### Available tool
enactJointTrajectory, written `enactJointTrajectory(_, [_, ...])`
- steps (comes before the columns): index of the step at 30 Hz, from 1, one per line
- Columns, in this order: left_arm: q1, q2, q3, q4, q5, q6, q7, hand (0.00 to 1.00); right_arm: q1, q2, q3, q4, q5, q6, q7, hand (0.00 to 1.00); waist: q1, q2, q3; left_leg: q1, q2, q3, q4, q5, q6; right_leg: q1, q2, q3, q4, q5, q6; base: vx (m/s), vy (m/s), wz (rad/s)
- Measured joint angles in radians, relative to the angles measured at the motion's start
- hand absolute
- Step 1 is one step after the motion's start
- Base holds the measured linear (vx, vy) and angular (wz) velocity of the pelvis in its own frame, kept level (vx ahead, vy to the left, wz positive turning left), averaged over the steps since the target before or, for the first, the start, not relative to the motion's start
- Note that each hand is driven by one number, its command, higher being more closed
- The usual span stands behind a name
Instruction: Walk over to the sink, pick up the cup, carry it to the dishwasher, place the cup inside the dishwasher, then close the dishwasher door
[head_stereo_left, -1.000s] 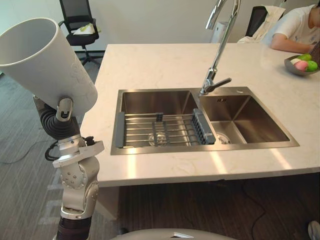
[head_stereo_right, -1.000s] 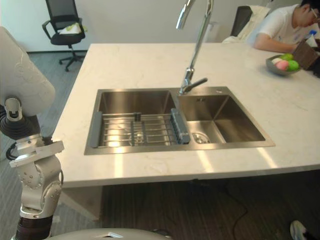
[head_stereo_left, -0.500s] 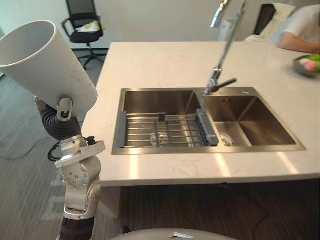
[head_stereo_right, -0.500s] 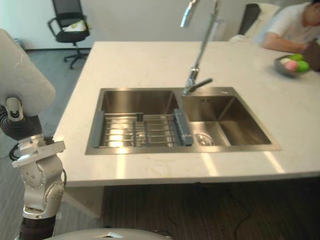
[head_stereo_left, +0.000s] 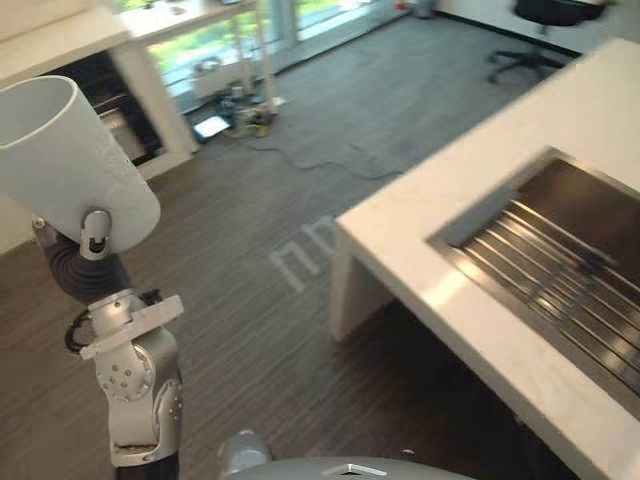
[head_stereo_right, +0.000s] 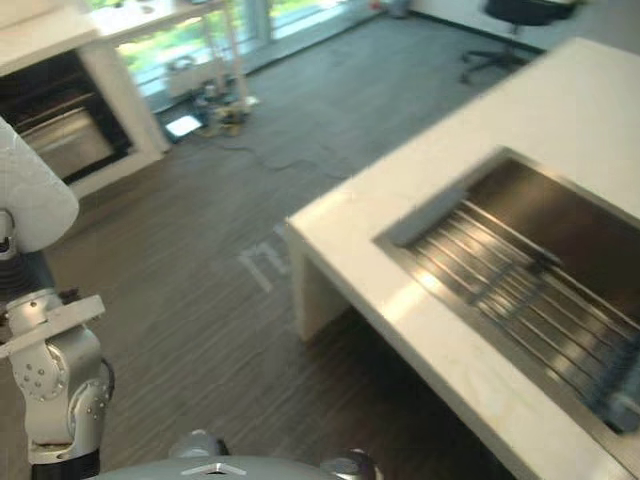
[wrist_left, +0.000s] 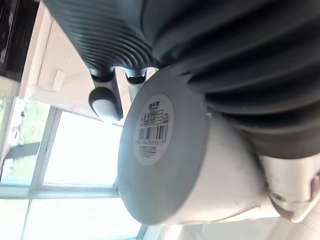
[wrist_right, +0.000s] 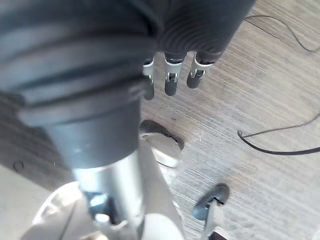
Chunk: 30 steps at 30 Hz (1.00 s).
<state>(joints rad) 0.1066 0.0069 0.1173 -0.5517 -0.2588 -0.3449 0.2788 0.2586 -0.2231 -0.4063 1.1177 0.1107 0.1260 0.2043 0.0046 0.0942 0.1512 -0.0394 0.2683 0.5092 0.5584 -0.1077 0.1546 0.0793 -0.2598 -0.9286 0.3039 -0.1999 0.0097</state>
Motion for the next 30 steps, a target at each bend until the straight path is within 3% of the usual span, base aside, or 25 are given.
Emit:
enactJointTrajectory(1, [-0.017, 0.002, 0.014, 0.003, -0.009, -0.011, -0.005, 1.0, -0.013, 0.023, -0.004, 0.003, 0.0, 0.005, -0.009, 0.0, -0.003, -0.009, -0.004, 0.036, -0.016, 0.001, -0.105, -0.023, -0.017, -0.007, 0.077, 0.003, -0.127, 0.012, -0.011, -0.37, 0.034, 1.94])
enactJointTrajectory(2, [-0.081, 0.034, 0.019, 0.004, -0.026, -0.031, -0.021, 1.0, -0.021, 0.071, 0.002, -0.005, 0.001, 0.008, -0.021, 0.0, -0.001, -0.046, -0.004, 0.068, -0.009, 0.096, -0.125, -0.074, -0.041, -0.012, 0.163, -0.033, -0.363, 0.167, -0.069, -0.44, -0.037, 2.28])
enactJointTrajectory(3, [-0.118, 0.029, -0.008, 0.045, -0.029, -0.052, -0.053, 1.0, -0.033, 0.072, -0.004, -0.005, 0.0, 0.011, -0.036, 0.0, -0.032, -0.017, 0.017, 0.095, 0.01, 0.136, -0.184, -0.129, -0.161, 0.019, 0.175, -0.135, -0.369, 0.274, -0.051, -0.42, 0.077, 2.25])
enactJointTrajectory(4, [-0.129, 0.023, -0.028, 0.065, -0.038, -0.045, -0.073, 1.0, -0.046, 0.064, -0.008, 0.0, 0.002, 0.02, -0.04, 0.0, -0.032, 0.0, 0.028, 0.114, -0.005, 0.162, -0.24, -0.132, -0.174, 0.022, 0.156, -0.162, -0.337, 0.265, -0.052, -0.28, 0.176, 1.86])
enactJointTrajectory(5, [-0.12, 0.021, -0.055, 0.091, -0.053, -0.031, -0.097, 1.0, -0.046, 0.056, -0.016, -0.002, 0.003, 0.028, -0.045, 0.0, -0.022, 0.001, 0.035, 0.133, -0.05, 0.149, -0.31, -0.09, -0.198, 0.027, 0.106, -0.19, -0.294, 0.258, -0.045, -0.28, 0.327, 1.09])
enactJointTrajectory(6, [-0.092, 0.014, -0.07, 0.09, -0.054, -0.019, -0.113, 1.0, -0.041, 0.04, -0.017, -0.002, 0.001, 0.031, -0.043, 0.0, -0.012, 0.004, 0.035, 0.153, -0.102, 0.119, -0.382, -0.058, -0.203, 0.05, 0.059, -0.217, -0.257, 0.258, -0.039, -0.2, 0.262, 1.13])
enactJointTrajectory(8, [-0.069, 0.013, -0.093, 0.08, -0.055, -0.019, -0.121, 1.0, -0.017, 0.044, -0.016, -0.003, 0.004, 0.029, -0.041, 0.0, -0.013, 0.006, 0.03, 0.159, -0.152, 0.032, -0.417, -0.038, -0.186, 0.085, 0.01, -0.191, -0.208, 0.271, -0.028, -0.15, 0.261, 1.34])
enactJointTrajectory(9, [-0.061, 0.015, -0.119, 0.073, -0.061, -0.021, -0.131, 1.0, -0.004, 0.049, -0.018, -0.002, 0.011, 0.029, -0.041, 0.0, -0.015, 0.007, 0.026, 0.147, -0.18, -0.034, -0.436, -0.025, -0.162, 0.079, -0.025, -0.085, -0.166, 0.282, -0.051, -0.11, 0.284, 1.6])
enactJointTrajectory(10, [-0.051, 0.024, -0.149, 0.073, -0.064, -0.028, -0.133, 1.0, 0.009, 0.061, -0.024, -0.001, 0.016, 0.025, -0.042, 0.0, -0.017, 0.013, 0.014, 0.126, -0.195, -0.085, -0.446, -0.014, -0.142, 0.037, -0.03, 0.06, -0.137, 0.246, -0.072, -0.07, 0.247, 1.72])
enactJointTrajectory(12, [-0.055, 0.05, -0.214, 0.102, -0.072, -0.039, -0.137, 1.0, 0.013, 0.107, -0.034, -0.001, 0.022, 0.015, -0.046, 0.0, -0.024, 0.006, 0.011, 0.066, -0.212, -0.205, -0.44, 0.015, -0.11, -0.01, 0.046, 0.389, -0.151, 0.116, -0.028, -0.07, 0.149, 1.96])
enactJointTrajectory(13, [-0.072, 0.054, -0.269, 0.176, -0.082, -0.046, -0.142, 1.0, 0.034, 0.115, -0.034, 0.002, 0.044, 0.004, -0.046, 0.0, -0.033, 0.006, 0.027, 0.057, -0.232, -0.297, -0.444, 0.037, -0.102, -0.013, 0.12, 0.626, -0.157, 0.071, 0.008, -0.08, 0.025, 1.99])
enactJointTrajectory(14, [-0.072, 0.054, -0.286, 0.2, -0.089, -0.046, -0.142, 1.0, 0.041, 0.122, -0.028, 0.001, 0.048, 0.0, -0.052, 0.0, -0.036, 0.0, 0.028, 0.059, -0.242, -0.326, -0.448, 0.044, -0.101, -0.014, 0.137, 0.691, -0.152, 0.061, 0.023, -0.06, 0.005, 1.81])
enactJointTrajectory(17, [-0.068, 0.056, -0.342, 0.233, -0.091, -0.05, -0.141, 1.0, 0.049, 0.151, 0.011, -0.003, 0.058, -0.046, -0.062, 0.0, -0.037, -0.051, 0.009, 0.082, -0.296, -0.44, -0.513, 0.076, -0.112, -0.051, 0.169, 0.908, -0.117, 0.052, 0.04, -0.04, -0.041, 1.16])
enactJointTrajectory(19, [-0.068, 0.068, -0.361, 0.232, -0.091, -0.05, -0.144, 1.0, 0.049, 0.155, 0.014, -0.004, 0.063, -0.058, -0.061, 0.0, -0.037, -0.056, 0.006, 0.098, -0.298, -0.451, -0.527, 0.072, -0.108, -0.04, 0.159, 0.912, -0.143, 0.074, 0.04, -0.02, -0.079, 0.72])
enactJointTrajectory(20, [-0.068, 0.081, -0.365, 0.222, -0.09, -0.049, -0.153, 1.0, 0.046, 0.157, 0.036, -0.003, 0.062, -0.058, -0.061, 0.0, -0.033, -0.089, -0.01, 0.113, -0.3, -0.429, -0.542, 0.076, -0.114, -0.032, 0.139, 0.897, -0.165, 0.099, 0.051, 0.02, -0.196, 0.6])
enactJointTrajectory(21, [-0.065, 0.081, -0.366, 0.218, -0.09, -0.04, -0.15, 1.0, 0.041, 0.144, 0.053, -0.005, 0.061, -0.061, -0.061, 0.0, -0.034, -0.086, -0.019, 0.128, -0.282, -0.429, -0.556, 0.081, -0.129, -0.02, 0.149, 0.877, -0.169, 0.097, 0.07, 0.04, -0.196, 0.46])
enactJointTrajectory(22, [-0.065, 0.081, -0.366, 0.214, -0.09, -0.034, -0.148, 1.0, 0.04, 0.135, 0.061, -0.005, 0.061, -0.063, -0.061, 0.0, -0.035, -0.096, -0.028, 0.126, -0.271, -0.421, -0.567, 0.089, -0.139, -0.018, 0.156, 0.864, -0.179, 0.097, 0.065, 0.05, -0.182, 0.39])
enactJointTrajectory(24, [-0.066, 0.08, -0.402, 0.192, -0.089, -0.013, -0.139, 1.0, 0.022, 0.095, 0.095, -0.005, 0.061, -0.064, -0.068, 0.0, -0.041, -0.063, -0.047, 0.112, -0.232, -0.4, -0.587, 0.118, -0.18, -0.009, 0.182, 0.826, -0.217, 0.122, 0.048, 0.12, -0.152, 0.39])
enactJointTrajectory(26, [-0.066, 0.075, -0.41, 0.168, -0.088, 0.0, -0.136, 1.0, 0.0, 0.078, 0.111, -0.007, 0.079, -0.065, -0.083, 0.0, -0.042, -0.045, -0.049, 0.092, -0.215, -0.396, -0.585, 0.136, -0.199, -0.01, 0.197, 0.814, -0.238, 0.133, 0.042, 0.08, -0.091, 0.18])
enactJointTrajectory(27, [-0.068, 0.14, -0.437, 0.146, -0.08, -0.019, -0.13, 1.0, -0.049, 0.071, 0.197, -0.003, 0.129, -0.084, -0.095, 0.0, -0.073, -0.114, -0.072, 0.077, -0.226, -0.376, -0.643, 0.192, -0.191, -0.01, 0.191, 0.812, -0.32, 0.21, 0.049, 0.01, -0.026, 0.05])
enactJointTrajectory(30, [-0.068, 0.14, -0.437, 0.146, -0.08, -0.019, -0.13, 1.0, -0.049, 0.071, 0.197, -0.003, 0.129, -0.084, -0.095, 0.0, -0.073, -0.114, -0.072, 0.078, -0.226, -0.376, -0.643, 0.192, -0.191, -0.011, 0.191, 0.812, -0.321, 0.21, 0.049, 0.0, 0.0, 0.0])
